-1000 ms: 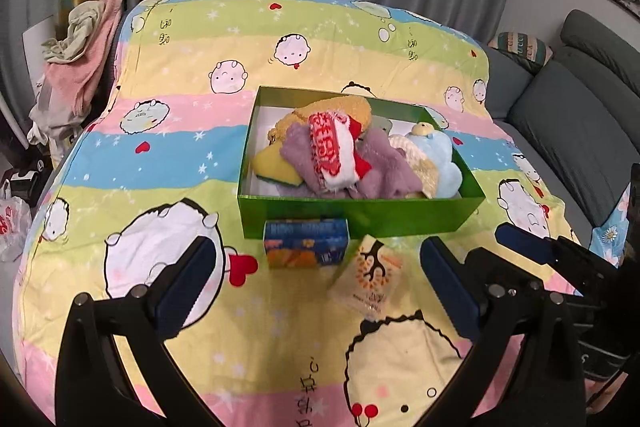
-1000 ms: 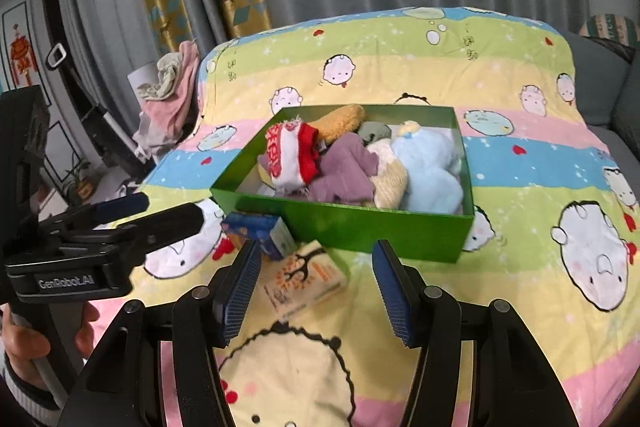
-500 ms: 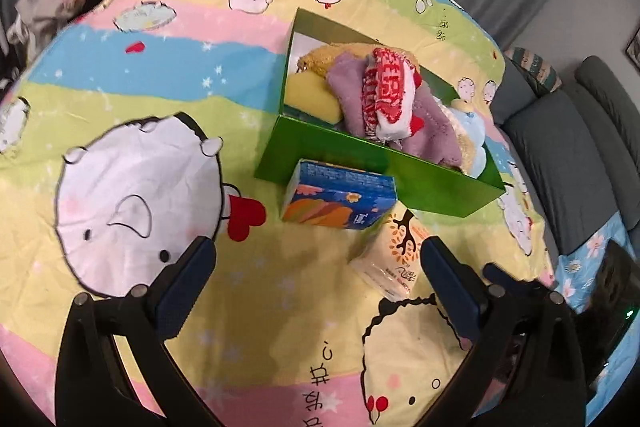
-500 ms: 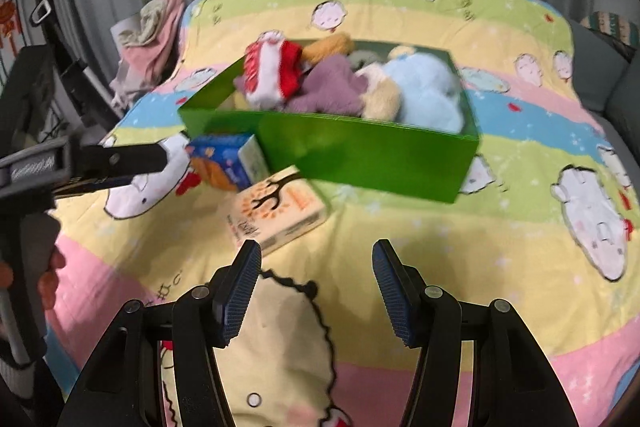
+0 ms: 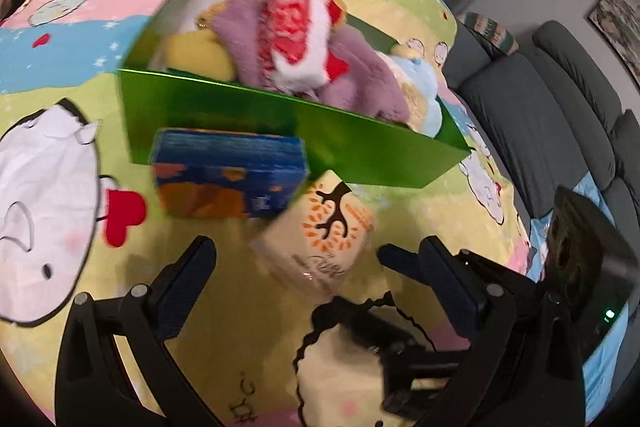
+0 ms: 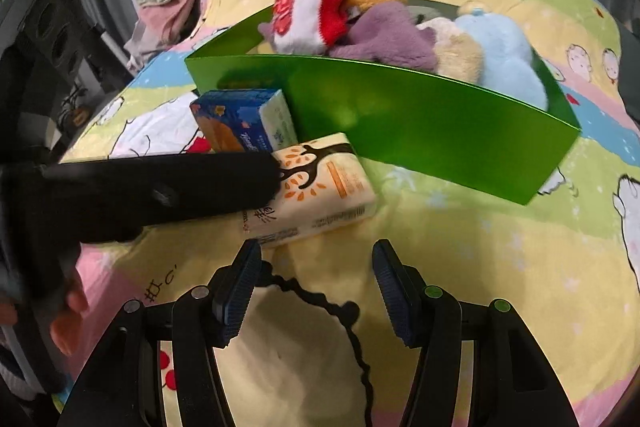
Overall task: Organize soft objects
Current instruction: 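Move the right tool to the cream tree-printed tissue pack, then grasp the cream tissue pack with the right tool and lift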
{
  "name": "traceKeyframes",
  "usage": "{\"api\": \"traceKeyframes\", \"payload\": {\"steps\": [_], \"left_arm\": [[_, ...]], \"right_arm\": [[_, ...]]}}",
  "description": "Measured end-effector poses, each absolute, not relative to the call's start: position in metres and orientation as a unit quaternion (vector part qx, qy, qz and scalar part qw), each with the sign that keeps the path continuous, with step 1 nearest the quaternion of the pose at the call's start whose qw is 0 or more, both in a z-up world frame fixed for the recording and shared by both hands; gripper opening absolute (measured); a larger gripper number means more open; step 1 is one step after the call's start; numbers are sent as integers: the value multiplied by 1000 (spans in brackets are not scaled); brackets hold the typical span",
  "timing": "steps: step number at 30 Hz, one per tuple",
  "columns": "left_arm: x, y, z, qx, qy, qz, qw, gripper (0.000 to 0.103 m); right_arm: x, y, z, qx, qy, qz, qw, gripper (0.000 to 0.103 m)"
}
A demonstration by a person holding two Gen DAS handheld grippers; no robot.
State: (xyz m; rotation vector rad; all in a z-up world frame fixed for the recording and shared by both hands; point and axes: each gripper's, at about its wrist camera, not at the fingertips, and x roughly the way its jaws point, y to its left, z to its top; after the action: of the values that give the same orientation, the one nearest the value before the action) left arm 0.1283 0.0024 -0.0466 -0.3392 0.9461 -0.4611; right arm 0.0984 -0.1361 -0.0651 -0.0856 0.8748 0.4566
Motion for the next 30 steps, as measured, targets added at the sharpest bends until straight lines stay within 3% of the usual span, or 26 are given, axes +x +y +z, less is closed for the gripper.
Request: {"api": "traceKeyframes", "payload": {"steps": [4,10,21,23,25,27,30], "left_arm": [[140,-4,-57,-151,458,-215,849,86],[147,4,-64,-174,461,-211,844,69],[138,-3,-62,-146,457,-222,849,67],[136,-3,-63,-145,457,-224,849,59],[136,1,-65,-155,460,-218,847,59],[138,5,-66,-173,462,-219,842,59],[139,10,-66,-177,463,-218,841,61]], "right_arm": [[101,-131,-64,-44,413,237,879,68],[109,-124,-68,-45,414,251,874,69],[101,-119,-65,-52,394,268,878,62],[102,-118,-66,-45,395,264,879,62],[102,-119,-64,-40,395,256,881,62],[100,-123,-61,-43,395,244,885,64],[104,-128,-61,-54,394,230,888,78]]}}
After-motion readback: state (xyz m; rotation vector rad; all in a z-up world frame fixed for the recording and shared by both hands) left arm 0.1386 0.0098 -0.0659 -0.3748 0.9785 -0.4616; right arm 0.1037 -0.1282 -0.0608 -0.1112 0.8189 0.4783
